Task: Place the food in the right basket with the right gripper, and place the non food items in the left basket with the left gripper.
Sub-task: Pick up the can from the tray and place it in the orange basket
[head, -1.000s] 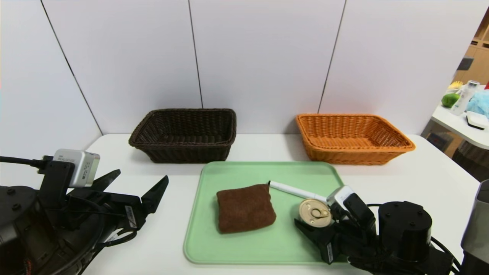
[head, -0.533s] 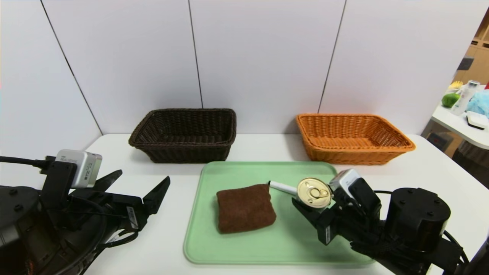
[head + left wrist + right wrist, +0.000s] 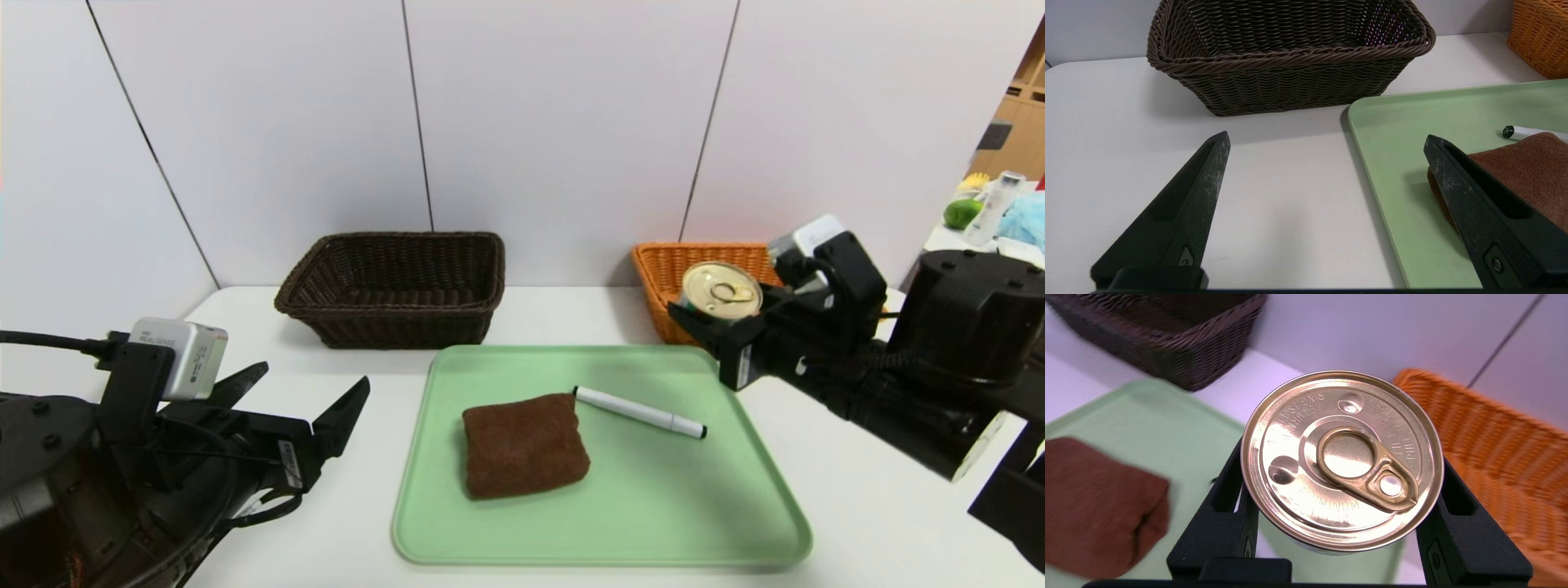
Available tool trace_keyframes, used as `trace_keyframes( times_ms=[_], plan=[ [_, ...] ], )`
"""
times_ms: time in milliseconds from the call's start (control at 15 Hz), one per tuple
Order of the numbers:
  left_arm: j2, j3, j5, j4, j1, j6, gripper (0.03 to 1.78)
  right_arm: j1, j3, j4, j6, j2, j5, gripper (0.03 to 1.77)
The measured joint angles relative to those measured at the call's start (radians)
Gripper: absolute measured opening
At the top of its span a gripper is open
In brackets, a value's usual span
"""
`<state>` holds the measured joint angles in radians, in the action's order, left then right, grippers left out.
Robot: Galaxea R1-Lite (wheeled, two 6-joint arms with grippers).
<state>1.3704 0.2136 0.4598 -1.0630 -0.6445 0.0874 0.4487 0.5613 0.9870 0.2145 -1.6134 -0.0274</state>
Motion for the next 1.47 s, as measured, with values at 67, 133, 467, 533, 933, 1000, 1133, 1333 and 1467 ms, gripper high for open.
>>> trace_keyframes(
  times_ms=[67, 133, 467, 533, 933, 1000, 1133, 1333, 1467],
  plan=[
    [0.002, 0.000, 0.000, -0.001, 0.000, 0.000, 1.69, -0.039, 0.047, -0.040, 0.014, 0.014, 0.020, 1.01],
    [0.004, 0.000, 0.000, 0.000, 0.000, 0.000, 1.69, -0.072, 0.090, -0.074, 0.021, 0.024, 0.038, 1.01],
    [0.011, 0.001, 0.000, -0.001, -0.001, -0.005, 1.69, -0.227, 0.345, -0.282, 0.024, 0.017, 0.125, 1.01],
    [0.012, 0.001, 0.000, -0.001, -0.001, -0.006, 1.69, -0.249, 0.386, -0.315, 0.024, -0.003, 0.132, 1.01],
    [0.014, -0.007, 0.000, 0.000, -0.001, -0.007, 1.69, -0.355, 0.650, -0.436, 0.048, -0.200, 0.144, 1.01],
    [0.014, -0.008, 0.000, 0.000, -0.001, -0.007, 1.69, -0.360, 0.693, -0.475, 0.048, -0.231, 0.141, 1.01],
    [0.014, -0.008, 0.000, 0.000, -0.002, -0.010, 1.69, -0.366, 0.765, -0.549, 0.045, -0.290, 0.129, 1.01],
    [0.014, -0.007, 0.000, 0.001, -0.003, -0.011, 1.69, -0.368, 0.813, -0.616, 0.040, -0.365, 0.100, 1.01],
    [0.015, -0.006, 0.001, 0.002, -0.003, -0.012, 1.69, -0.368, 0.818, -0.619, 0.036, -0.409, 0.087, 1.01]
  ],
)
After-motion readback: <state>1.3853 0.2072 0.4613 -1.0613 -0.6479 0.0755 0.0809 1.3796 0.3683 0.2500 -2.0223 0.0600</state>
